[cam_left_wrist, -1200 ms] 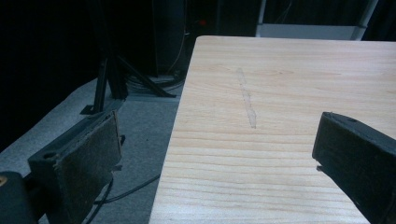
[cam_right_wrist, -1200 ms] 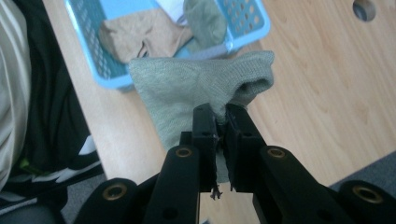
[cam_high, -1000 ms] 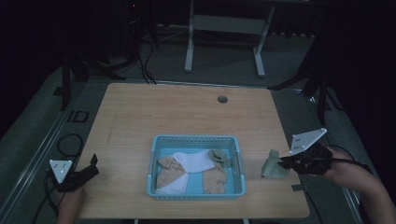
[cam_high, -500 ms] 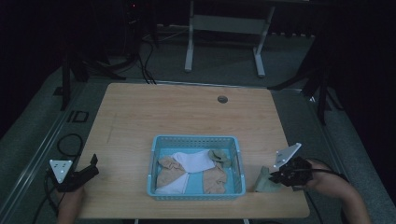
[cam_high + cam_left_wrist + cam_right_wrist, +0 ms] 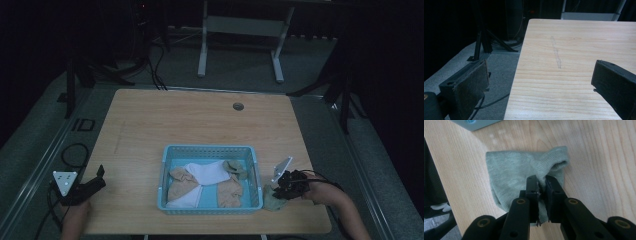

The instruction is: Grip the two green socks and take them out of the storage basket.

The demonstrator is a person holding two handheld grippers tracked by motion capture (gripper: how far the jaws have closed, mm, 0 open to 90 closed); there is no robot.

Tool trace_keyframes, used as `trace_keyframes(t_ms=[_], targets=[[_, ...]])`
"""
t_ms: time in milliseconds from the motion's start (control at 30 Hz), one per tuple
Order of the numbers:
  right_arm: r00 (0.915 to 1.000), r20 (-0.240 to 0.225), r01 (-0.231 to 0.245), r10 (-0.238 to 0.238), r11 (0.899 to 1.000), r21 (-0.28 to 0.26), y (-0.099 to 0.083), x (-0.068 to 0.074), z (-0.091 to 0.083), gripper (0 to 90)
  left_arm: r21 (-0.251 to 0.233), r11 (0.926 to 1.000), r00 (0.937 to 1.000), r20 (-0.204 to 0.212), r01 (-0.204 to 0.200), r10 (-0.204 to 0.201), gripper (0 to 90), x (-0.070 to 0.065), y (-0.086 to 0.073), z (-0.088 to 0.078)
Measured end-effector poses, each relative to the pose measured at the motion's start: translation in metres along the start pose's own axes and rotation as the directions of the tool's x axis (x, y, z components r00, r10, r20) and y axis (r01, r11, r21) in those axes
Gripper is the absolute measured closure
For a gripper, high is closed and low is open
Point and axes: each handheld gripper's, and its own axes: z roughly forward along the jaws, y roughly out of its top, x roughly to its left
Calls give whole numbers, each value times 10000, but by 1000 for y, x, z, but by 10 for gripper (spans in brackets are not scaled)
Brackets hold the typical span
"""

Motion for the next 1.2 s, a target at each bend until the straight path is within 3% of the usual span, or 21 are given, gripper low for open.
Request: trace_keyframes(t_ms=[100, 267, 433, 800, 1200], targets=[[10000, -51, 49, -49, 10000, 67, 2, 0, -6, 674, 1, 10000, 10000, -8, 9, -9, 13, 0, 0, 0], [9996, 235, 159, -159, 9999, 12, 10, -1, -24, 618, 9, 10000, 10000, -16, 5, -5, 13, 0, 0, 0], [9981, 484, 375, -375, 9993, 19, 26, -3, -43, 593, 11, 10000, 10000, -22, 8, -8, 13, 0, 0, 0], [9932, 633, 979, -972, 9952, -79, 73, -5, -63, 592, 13, 10000, 10000, -31, 14, -14, 13, 0, 0, 0], [9851, 332, 1691, -1688, 9856, -81, 119, -3, -46, 592, 61, 10000, 10000, -9, 26, -25, 13, 1, 0, 0]])
